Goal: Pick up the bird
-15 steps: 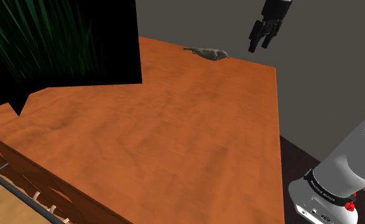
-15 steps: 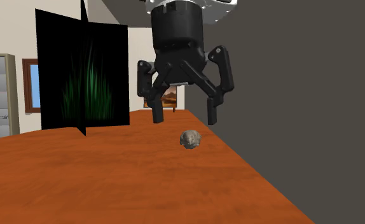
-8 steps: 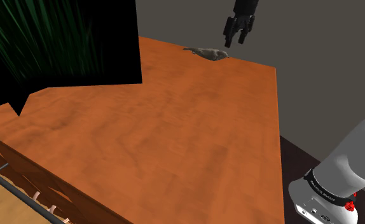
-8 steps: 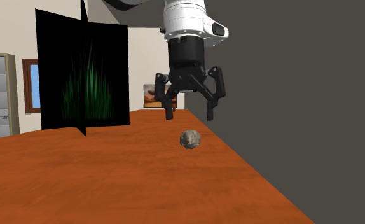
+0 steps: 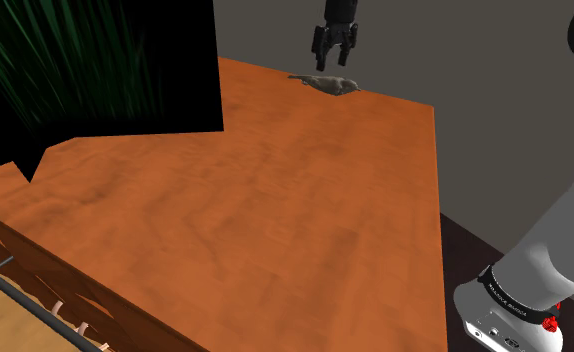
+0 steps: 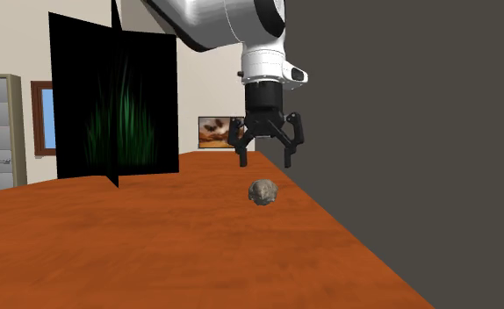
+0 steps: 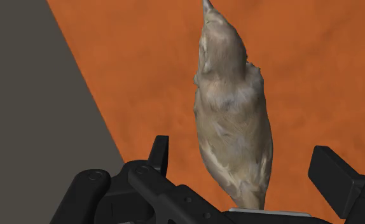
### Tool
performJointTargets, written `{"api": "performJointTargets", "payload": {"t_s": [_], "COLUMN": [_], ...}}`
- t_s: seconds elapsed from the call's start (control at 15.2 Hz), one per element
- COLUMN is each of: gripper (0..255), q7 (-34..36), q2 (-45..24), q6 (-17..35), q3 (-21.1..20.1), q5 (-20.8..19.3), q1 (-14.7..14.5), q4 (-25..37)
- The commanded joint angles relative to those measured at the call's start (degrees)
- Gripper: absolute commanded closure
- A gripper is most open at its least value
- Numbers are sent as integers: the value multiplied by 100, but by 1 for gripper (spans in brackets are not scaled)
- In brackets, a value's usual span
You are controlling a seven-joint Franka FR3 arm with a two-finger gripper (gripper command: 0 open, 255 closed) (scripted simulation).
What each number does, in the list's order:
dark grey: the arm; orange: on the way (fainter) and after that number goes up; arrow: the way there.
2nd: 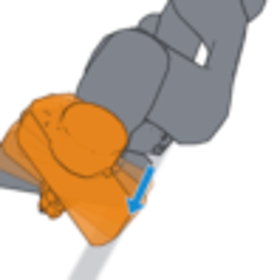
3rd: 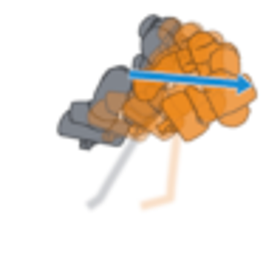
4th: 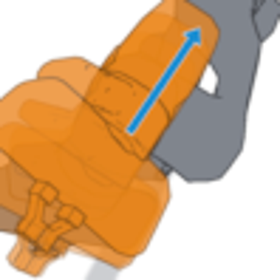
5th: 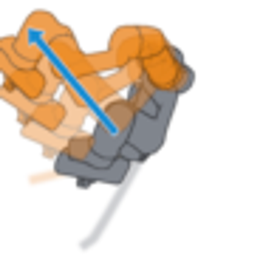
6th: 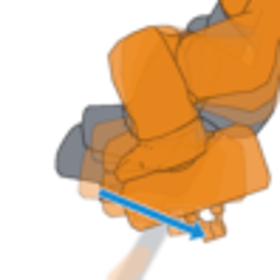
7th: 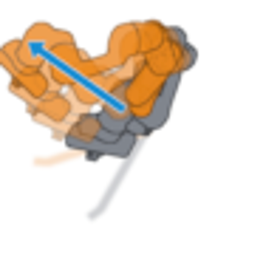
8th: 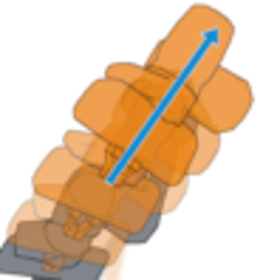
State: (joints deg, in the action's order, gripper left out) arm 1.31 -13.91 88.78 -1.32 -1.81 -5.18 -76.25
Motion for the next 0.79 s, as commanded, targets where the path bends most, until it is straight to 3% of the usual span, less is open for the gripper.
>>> {"api": "performJointTargets", "payload": {"t_s": [0.0, 0.59, 0.66, 0.73], "gripper": [0, 0, 255, 255], "q7": [20, 34, 33, 34], "q2": [-702, -501, -503, -505], "q6": [-368, 325, 321, 318], "q3": [-26, -23, -23, -23], "q5": [-14, -7, -8, -8], "q1": [-48, -39, -39, -40], "q4": [1000, 106, 112, 116]}}
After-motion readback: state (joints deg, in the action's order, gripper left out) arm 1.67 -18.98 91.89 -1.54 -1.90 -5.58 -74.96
